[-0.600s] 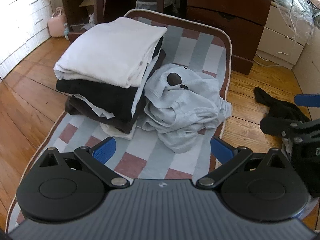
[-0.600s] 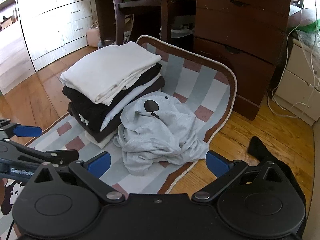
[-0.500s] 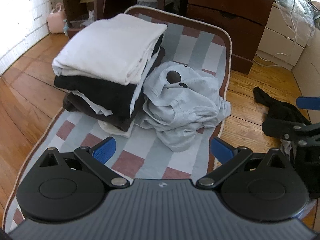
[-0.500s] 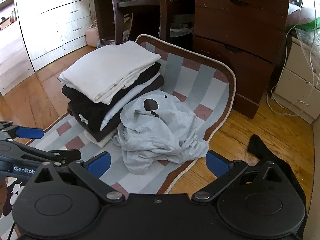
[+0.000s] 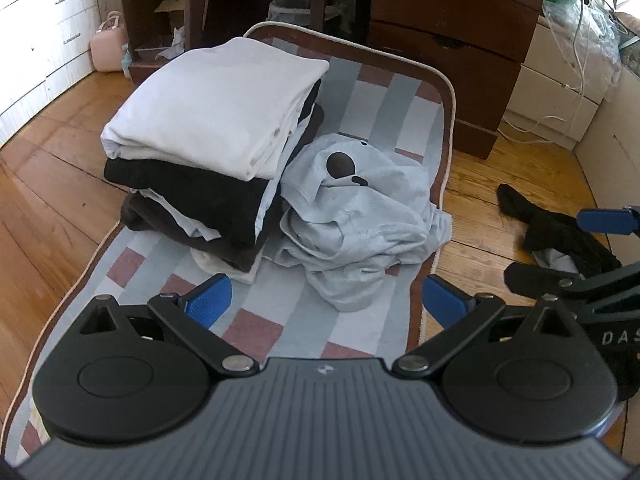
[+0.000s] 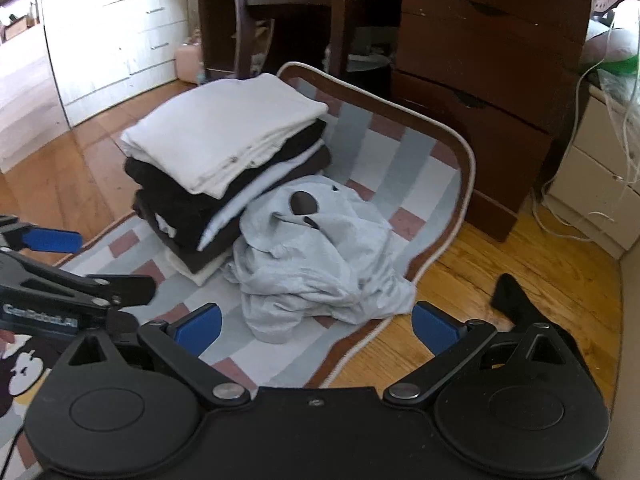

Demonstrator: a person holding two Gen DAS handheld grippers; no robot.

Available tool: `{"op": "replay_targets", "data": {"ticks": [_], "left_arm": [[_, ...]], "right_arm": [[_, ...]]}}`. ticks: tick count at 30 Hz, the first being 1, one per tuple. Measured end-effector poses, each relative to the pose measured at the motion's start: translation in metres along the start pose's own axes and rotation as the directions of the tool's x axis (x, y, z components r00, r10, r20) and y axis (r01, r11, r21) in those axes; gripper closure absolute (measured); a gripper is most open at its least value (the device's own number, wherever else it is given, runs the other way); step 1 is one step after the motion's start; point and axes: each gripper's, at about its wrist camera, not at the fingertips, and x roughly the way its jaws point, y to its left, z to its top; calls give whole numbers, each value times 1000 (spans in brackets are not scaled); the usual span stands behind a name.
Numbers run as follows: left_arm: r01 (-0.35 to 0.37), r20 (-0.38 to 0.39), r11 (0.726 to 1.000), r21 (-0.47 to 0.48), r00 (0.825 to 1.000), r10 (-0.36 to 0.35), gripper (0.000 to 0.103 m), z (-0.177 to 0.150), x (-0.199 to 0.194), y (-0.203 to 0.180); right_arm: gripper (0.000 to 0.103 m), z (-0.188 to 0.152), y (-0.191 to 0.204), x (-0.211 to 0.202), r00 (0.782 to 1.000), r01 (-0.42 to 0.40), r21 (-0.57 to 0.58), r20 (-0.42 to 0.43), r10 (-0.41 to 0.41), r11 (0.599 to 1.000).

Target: Fold clothes

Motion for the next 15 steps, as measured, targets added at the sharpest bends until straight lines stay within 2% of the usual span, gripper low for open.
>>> {"op": "replay_targets", "data": {"ticks": [10, 15], "left_arm": [[-43, 12, 999, -11, 999, 44, 0, -5, -9, 5], [-31, -8, 999, -29, 999, 31, 0, -4, -4, 8]], "right_arm": [[0, 4, -1, 6, 999, -29, -7, 27, 30, 1000], [0, 3, -3, 7, 995, -77, 4, 58, 77, 997]]}}
